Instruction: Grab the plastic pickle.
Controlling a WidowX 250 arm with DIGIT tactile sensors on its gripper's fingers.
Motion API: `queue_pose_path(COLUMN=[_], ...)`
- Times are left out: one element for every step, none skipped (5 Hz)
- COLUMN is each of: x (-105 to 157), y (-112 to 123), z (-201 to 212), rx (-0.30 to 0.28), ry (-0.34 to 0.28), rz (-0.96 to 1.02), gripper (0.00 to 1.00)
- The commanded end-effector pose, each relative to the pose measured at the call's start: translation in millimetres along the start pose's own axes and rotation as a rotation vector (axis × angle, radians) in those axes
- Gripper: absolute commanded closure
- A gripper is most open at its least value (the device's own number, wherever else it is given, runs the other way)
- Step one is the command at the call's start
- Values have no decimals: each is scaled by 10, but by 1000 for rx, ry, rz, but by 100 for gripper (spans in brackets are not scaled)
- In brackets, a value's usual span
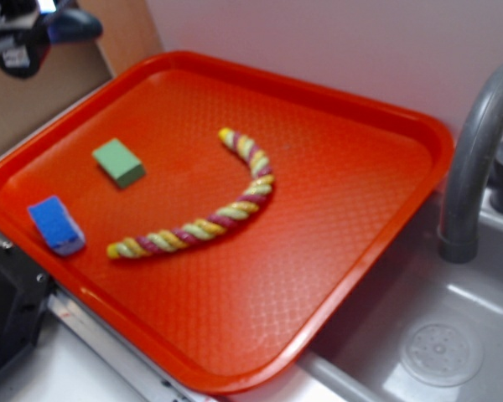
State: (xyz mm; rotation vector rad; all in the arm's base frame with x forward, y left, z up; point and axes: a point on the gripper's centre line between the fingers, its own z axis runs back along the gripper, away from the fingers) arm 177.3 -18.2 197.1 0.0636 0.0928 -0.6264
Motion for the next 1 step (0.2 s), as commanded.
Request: queue_pose_path(x=[132], y=[-297], z=[379], rx=[-113], ry=[-127], rz=[506], gripper=[100])
